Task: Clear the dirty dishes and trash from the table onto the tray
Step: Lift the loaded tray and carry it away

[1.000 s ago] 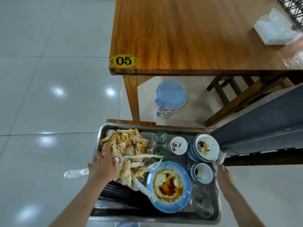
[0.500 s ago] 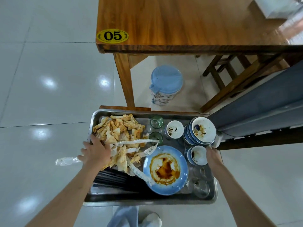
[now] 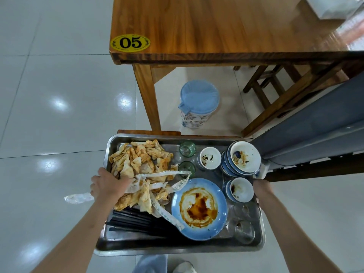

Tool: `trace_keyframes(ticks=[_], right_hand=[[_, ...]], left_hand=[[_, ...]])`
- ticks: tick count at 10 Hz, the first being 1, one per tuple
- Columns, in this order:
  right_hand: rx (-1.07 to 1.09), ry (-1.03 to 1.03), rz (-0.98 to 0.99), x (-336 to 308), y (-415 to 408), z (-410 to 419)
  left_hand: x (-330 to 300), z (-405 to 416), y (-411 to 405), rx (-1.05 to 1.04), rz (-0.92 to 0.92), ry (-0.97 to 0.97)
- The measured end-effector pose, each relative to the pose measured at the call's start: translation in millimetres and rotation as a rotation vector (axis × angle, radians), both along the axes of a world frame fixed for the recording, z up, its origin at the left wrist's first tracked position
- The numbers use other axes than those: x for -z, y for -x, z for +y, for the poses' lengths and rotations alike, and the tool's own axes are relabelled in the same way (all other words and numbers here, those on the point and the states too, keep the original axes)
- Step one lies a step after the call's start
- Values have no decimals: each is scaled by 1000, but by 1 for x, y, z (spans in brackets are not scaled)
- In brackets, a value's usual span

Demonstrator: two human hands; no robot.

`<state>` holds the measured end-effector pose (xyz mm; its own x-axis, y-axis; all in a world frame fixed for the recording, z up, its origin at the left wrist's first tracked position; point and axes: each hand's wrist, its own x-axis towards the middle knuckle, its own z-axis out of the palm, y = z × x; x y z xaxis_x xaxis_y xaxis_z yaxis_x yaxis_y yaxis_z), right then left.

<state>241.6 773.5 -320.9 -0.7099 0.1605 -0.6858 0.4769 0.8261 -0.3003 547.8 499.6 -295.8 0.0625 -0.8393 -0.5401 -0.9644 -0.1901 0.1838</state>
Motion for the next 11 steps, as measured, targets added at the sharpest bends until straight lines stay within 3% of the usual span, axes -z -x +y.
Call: trace_keyframes(ticks=[2,4,7,11], right_hand=[[-105,-86,-10,2,8,2],[-32,6,18,9,10,10],[-168,-203,18,19,16,10],[-130,-90,69,27,16,19]], left_hand=[[1,-2,0,-47,22,70],[4,-4,-3,-27,24,120],[7,-5,-5,15,28,175],[-5,-8,-4,49,36,148]])
